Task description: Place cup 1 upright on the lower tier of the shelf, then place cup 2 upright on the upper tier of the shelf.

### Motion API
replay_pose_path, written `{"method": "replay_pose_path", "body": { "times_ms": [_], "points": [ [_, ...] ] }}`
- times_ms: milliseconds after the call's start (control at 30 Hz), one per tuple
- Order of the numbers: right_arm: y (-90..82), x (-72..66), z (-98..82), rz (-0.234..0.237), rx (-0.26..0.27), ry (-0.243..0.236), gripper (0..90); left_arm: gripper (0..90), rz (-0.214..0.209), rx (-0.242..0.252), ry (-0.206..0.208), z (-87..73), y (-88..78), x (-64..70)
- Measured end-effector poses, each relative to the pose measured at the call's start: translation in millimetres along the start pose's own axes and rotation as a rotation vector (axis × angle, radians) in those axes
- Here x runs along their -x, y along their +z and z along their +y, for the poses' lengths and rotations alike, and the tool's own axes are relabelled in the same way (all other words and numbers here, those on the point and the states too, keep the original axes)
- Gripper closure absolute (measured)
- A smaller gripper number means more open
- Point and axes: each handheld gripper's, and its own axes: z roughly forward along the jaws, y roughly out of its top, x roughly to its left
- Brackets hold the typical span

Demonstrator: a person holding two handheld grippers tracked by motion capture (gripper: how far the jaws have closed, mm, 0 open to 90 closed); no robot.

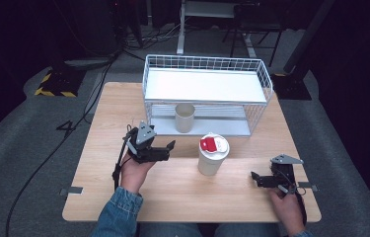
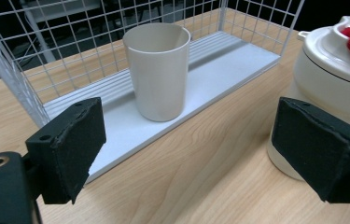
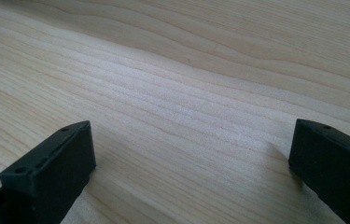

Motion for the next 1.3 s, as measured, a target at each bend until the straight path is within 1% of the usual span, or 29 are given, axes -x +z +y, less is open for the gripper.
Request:
{"method": "replay_pose_path", "body": {
  "times_ms": [67,167,367,467,500,533,567,633,667,733,833,933,1100,1167,1267,1300],
  "points": [
    [0.0,0.0,0.0,0.000,0.000,0.000,0.7,10.4,-0.012,-0.007,-0.014,-3.3,-3.3,0.2],
    [0.0,0.0,0.0,0.000,0.000,0.000,0.7,10.4,-0.023,-0.032,-0.006,-9.1,-8.1,1.4],
    [-0.1,0.0,-0.1,0.000,0.000,0.000,0.7,10.5,-0.015,-0.057,0.001,-17.7,-17.6,1.1],
    [-0.1,0.0,-0.1,0.001,0.000,0.000,0.7,10.5,-0.009,-0.073,0.015,-22.9,-21.6,-0.5],
    [-0.1,0.1,-0.1,0.001,0.000,0.000,0.7,10.5,-0.010,-0.076,0.009,-24.9,-22.5,-0.6],
    [-0.1,0.0,-0.1,0.000,0.001,0.000,0.7,10.5,-0.009,-0.079,0.011,-26.5,-23.5,-1.4],
    [0.0,0.0,-0.1,-0.001,0.001,0.000,0.7,10.5,-0.011,-0.079,0.003,-28.3,-24.4,-1.4],
    [-0.1,0.0,-0.1,-0.001,0.001,0.000,0.7,10.5,-0.013,-0.086,0.010,-31.6,-25.6,-3.0],
    [-0.1,0.0,-0.1,0.001,0.000,0.000,0.7,10.5,-0.012,-0.091,0.005,-33.6,-25.8,-3.2],
    [-0.1,0.0,-0.1,0.000,0.000,0.000,0.7,10.5,-0.010,-0.110,0.014,-37.9,-26.0,-4.4],
    [-0.1,0.0,-0.1,0.000,0.000,0.000,0.7,10.5,-0.012,-0.131,0.010,-45.4,-26.0,-4.9],
    [-0.2,-0.1,-0.2,-0.001,0.001,0.000,0.7,10.6,-0.008,-0.149,0.016,-52.3,-26.7,-4.9],
    [-0.1,0.0,-0.3,0.000,0.002,-0.002,0.7,10.8,-0.010,-0.202,0.029,-65.5,-27.5,-1.8],
    [-0.2,0.1,-0.3,0.000,0.002,-0.003,0.7,10.9,-0.012,-0.220,0.025,-71.5,-27.2,-1.3],
    [-0.3,0.0,-0.4,0.001,0.003,-0.002,0.7,11.0,-0.008,-0.246,0.026,-79.5,-27.1,-2.3],
    [-0.3,0.0,-0.4,0.001,0.002,-0.002,0.7,11.1,-0.006,-0.259,0.034,-81.3,-27.3,-3.2]
  ]
}}
